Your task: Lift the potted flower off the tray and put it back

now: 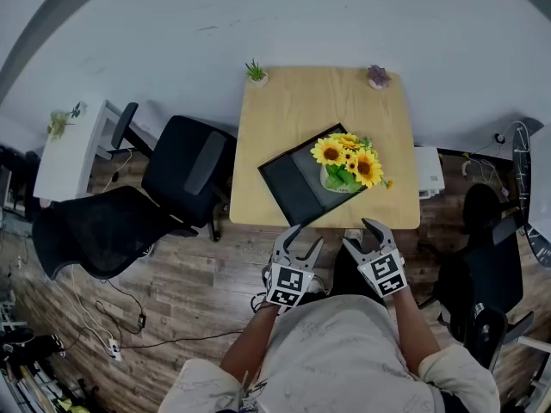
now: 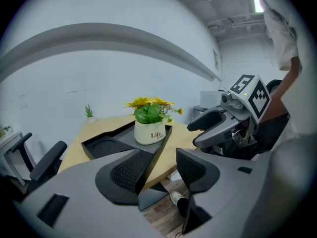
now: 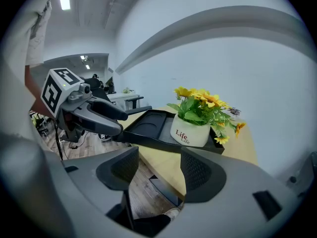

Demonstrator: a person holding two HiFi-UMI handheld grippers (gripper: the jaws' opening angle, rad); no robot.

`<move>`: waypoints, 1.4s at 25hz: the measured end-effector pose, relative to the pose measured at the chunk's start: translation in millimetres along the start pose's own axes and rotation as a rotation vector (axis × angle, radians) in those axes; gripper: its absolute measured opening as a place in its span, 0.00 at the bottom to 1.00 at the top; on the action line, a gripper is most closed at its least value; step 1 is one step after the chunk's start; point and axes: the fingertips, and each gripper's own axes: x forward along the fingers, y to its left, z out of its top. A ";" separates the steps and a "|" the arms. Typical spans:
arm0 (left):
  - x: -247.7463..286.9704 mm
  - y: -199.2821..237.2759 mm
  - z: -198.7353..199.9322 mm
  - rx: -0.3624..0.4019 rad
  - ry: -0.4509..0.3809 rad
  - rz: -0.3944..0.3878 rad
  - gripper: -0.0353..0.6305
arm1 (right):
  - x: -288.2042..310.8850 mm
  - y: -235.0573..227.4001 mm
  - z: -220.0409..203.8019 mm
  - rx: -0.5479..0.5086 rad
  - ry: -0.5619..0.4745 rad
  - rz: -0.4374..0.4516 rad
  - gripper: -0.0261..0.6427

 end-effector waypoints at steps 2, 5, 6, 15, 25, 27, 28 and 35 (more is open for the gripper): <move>0.0 -0.5 -1.0 -0.002 0.002 -0.001 0.41 | -0.4 1.0 0.7 0.003 0.002 0.001 0.44; 0.7 0.6 0.3 -0.021 -0.003 -0.001 0.41 | 1.1 -2.0 -1.6 -0.008 -0.004 -0.008 0.44; 0.8 1.2 1.5 -0.029 -0.008 -0.001 0.41 | 1.0 -2.4 -2.5 -0.010 -0.003 -0.010 0.44; -0.1 5.0 3.6 -0.020 -0.018 0.009 0.41 | -0.9 -2.7 3.7 -0.006 -0.016 -0.017 0.44; -5.1 15.0 28.6 0.007 -0.076 0.039 0.41 | -8.4 -13.3 21.8 -0.010 -0.072 -0.055 0.44; -6.2 15.8 32.1 0.012 -0.084 0.045 0.41 | -10.4 -14.1 25.1 -0.009 -0.078 -0.060 0.44; -6.4 16.0 32.6 0.012 -0.084 0.048 0.41 | -11.4 -14.2 26.6 -0.008 -0.080 -0.061 0.44; -12.4 19.9 54.1 0.019 -0.151 0.069 0.41 | -19.9 -18.9 37.9 -0.004 -0.115 -0.087 0.44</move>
